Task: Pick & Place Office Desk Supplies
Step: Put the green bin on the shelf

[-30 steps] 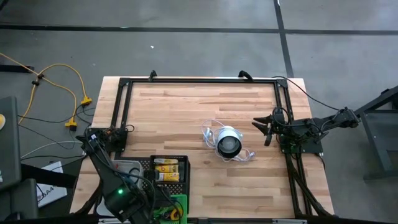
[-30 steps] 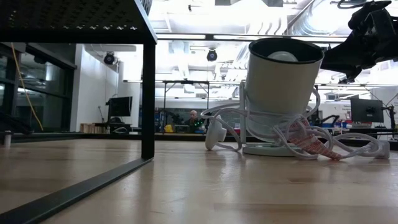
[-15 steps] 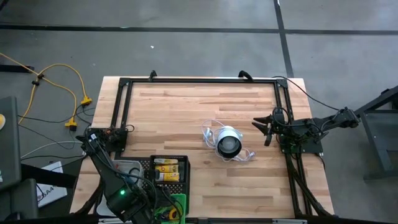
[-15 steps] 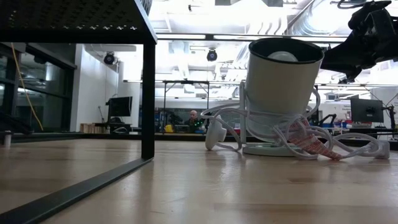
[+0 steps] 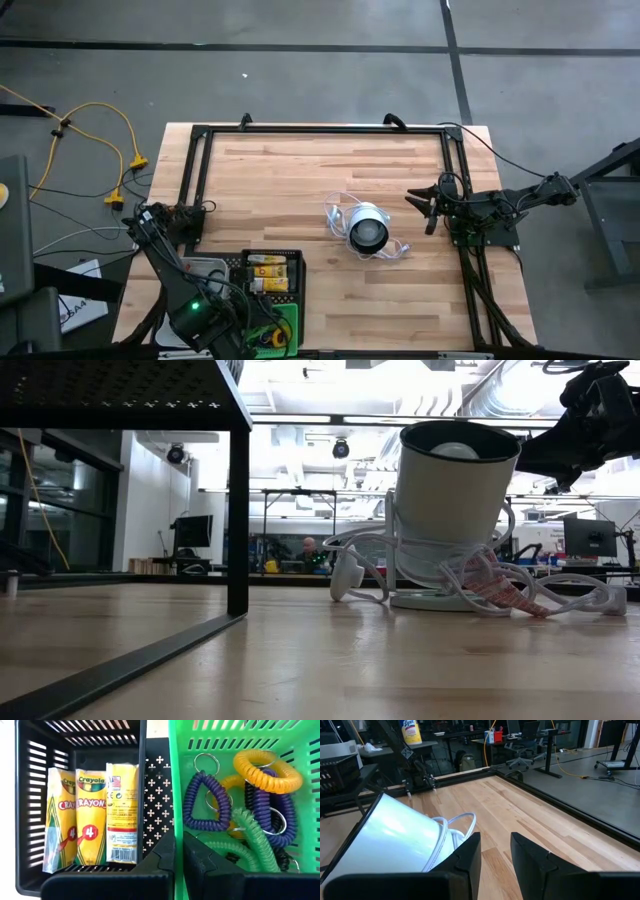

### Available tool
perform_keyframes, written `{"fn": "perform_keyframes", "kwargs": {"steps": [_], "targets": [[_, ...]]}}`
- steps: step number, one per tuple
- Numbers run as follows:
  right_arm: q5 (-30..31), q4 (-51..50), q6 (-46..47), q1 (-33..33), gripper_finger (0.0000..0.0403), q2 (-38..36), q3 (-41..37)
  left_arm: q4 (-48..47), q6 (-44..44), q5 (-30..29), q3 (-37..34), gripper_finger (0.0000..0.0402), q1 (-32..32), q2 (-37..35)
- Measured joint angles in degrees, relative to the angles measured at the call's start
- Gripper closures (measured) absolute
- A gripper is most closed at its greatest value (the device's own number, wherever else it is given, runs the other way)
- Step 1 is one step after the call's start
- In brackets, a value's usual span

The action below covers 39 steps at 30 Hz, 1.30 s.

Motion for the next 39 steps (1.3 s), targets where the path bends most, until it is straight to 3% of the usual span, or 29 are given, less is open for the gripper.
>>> {"fn": "perform_keyframes", "kwargs": {"steps": [14,25,39], "targets": [[0.00,-0.01,0.00,0.00,0.0309,0.00,0.00,0.05,-0.74,0.15,-0.98,0.0394,0.81,0.00],[0.00,0.01,0.00,0.01,0.0309,0.01,0.00,-0.05,-0.62,0.03,-0.98,0.0321,0.81,0.00],[0.00,0.01,0.00,0.01,0.0309,0.00,0.00,0.01,-0.59,-0.54,-0.98,0.0316,0.81,-1.55]]}}
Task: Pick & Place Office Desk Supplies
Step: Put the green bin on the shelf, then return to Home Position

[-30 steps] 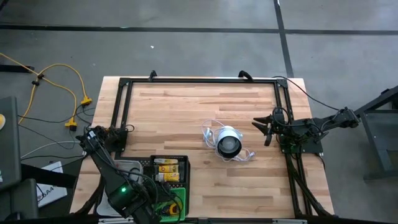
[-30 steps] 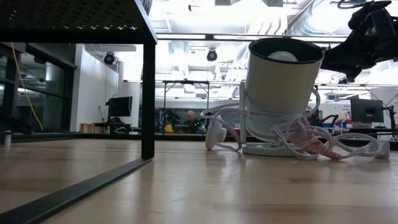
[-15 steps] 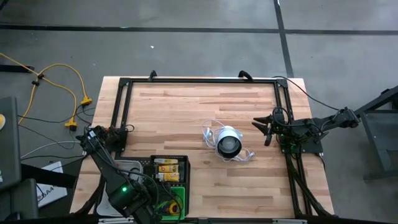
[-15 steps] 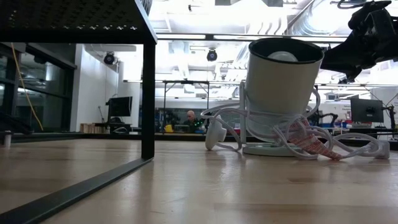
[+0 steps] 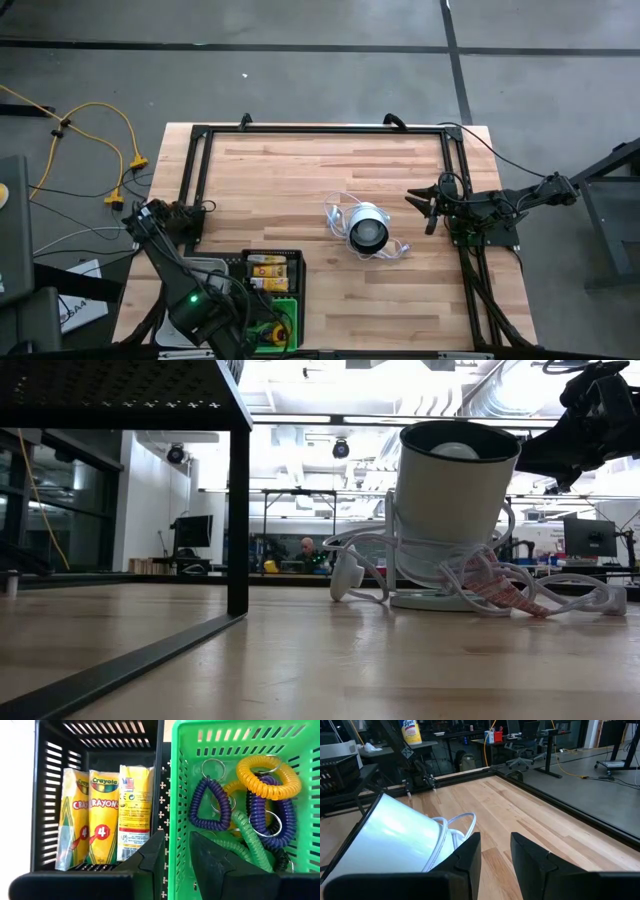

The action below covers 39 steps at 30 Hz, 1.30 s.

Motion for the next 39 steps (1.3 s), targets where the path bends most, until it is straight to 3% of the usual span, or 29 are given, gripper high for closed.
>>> {"fn": "perform_keyframes", "kwargs": {"steps": [12,24,32,39], "targets": [[0.00,-0.02,0.00,-0.01,0.0309,0.02,0.00,0.02,1.41,-2.37,0.02,0.0316,0.00,-0.63],[0.00,0.00,0.00,0.00,0.0309,0.02,0.00,0.04,7.40,-13.95,-0.13,0.0316,1.85,-7.27],[0.00,0.00,0.00,-0.02,0.0309,0.02,0.00,1.28,20.85,-13.95,-0.33,0.0316,11.95,-11.22],[0.00,-0.01,0.00,0.00,0.0309,0.02,0.00,6.48,32.87,-7.00,-2.08,0.0316,22.93,-12.53]]}}
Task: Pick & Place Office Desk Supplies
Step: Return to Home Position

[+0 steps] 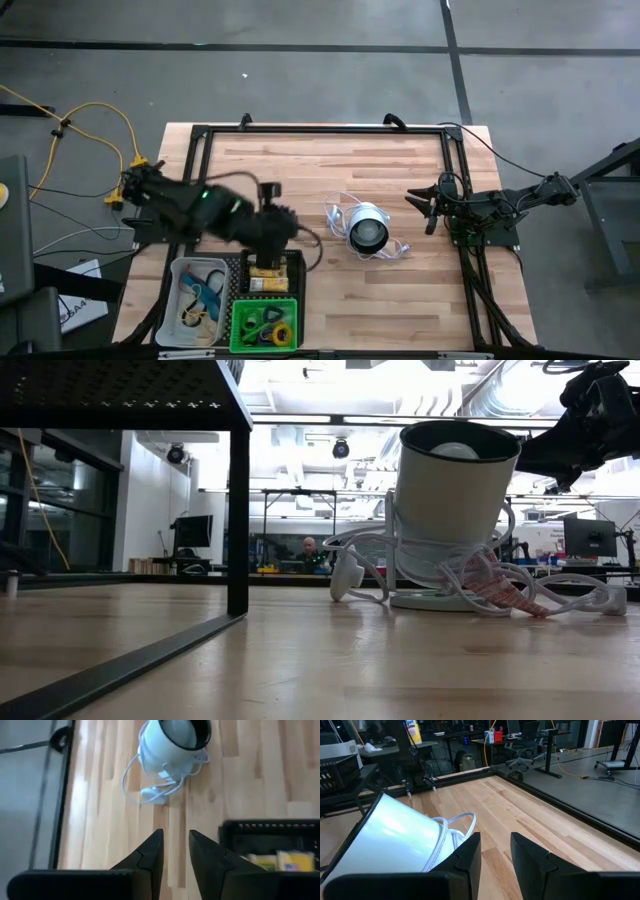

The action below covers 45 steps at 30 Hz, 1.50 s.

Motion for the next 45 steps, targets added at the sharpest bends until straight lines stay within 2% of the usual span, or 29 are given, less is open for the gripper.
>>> {"fn": "perform_keyframes", "kwargs": {"steps": [3,7,15,22,28,37,41,45], "targets": [[0.00,-0.01,0.00,0.00,0.0309,0.00,0.00,8.85,7.20,5.71,-6.11,0.0316,5.12,-3.02],[0.02,0.01,0.00,-0.02,0.0309,0.00,0.00,22.26,15.55,16.00,-19.72,0.0316,14.39,-9.89],[0.00,0.00,0.00,-0.02,0.0309,0.00,0.00,44.93,25.79,33.93,-42.69,0.0316,32.13,-21.74],[0.00,0.01,-0.01,0.00,0.0309,0.00,0.00,57.22,26.80,47.13,-55.94,0.0316,41.48,-25.31],[0.02,0.01,0.00,-0.02,0.0309,0.00,0.00,65.13,27.84,62.09,-65.06,0.0316,50.61,-28.55],[0.00,-0.01,0.00,0.00,0.0309,0.00,0.00,80.16,27.08,62.39,-80.34,0.0316,61.70,-39.57],[0.00,-0.01,0.00,0.00,0.0309,0.00,0.00,86.88,25.91,60.01,-87.04,0.0316,63.69,-44.05],[0.00,-0.01,0.00,-0.02,0.0309,0.00,0.00,90.48,25.00,60.06,-92.52,0.0316,64.97,-48.66]]}}
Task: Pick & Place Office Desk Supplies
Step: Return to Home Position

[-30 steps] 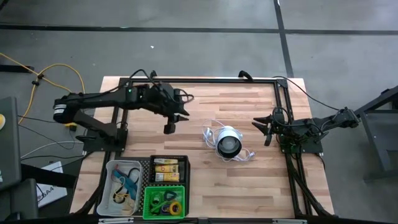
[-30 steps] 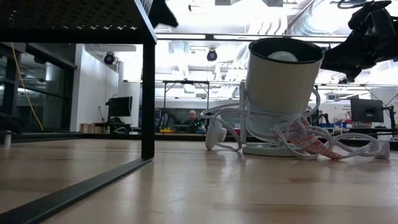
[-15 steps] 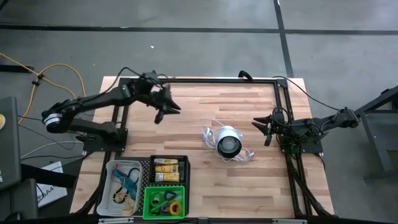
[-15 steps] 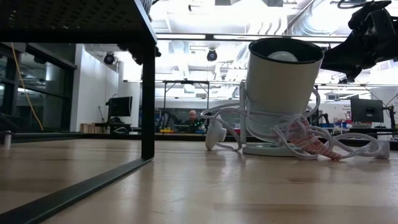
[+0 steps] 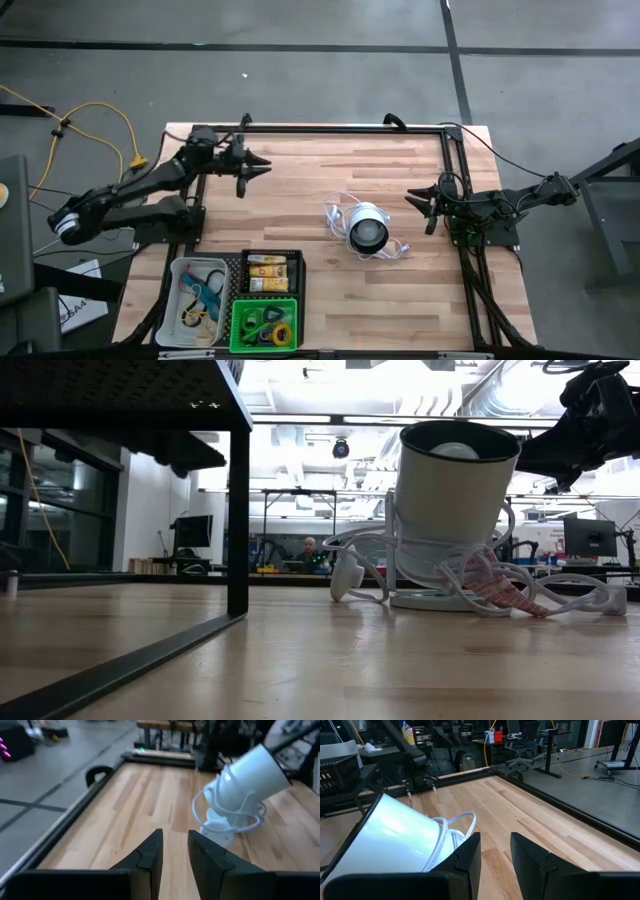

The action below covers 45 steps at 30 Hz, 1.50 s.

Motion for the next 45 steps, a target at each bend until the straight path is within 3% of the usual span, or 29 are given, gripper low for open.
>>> {"fn": "perform_keyframes", "kwargs": {"steps": [26,38,45], "targets": [[0.00,0.00,0.00,0.00,0.0309,0.00,0.00,-3.01,-9.97,-15.99,-19.05,0.0316,-0.12,-37.25],[0.00,0.01,0.00,0.01,0.0309,0.00,0.00,-9.13,-11.72,-27.68,-21.96,0.0316,-6.66,-47.19],[0.01,0.00,0.00,0.00,0.0309,0.00,0.00,-11.05,-11.79,-31.53,-21.95,0.0316,-10.65,-47.31]]}}
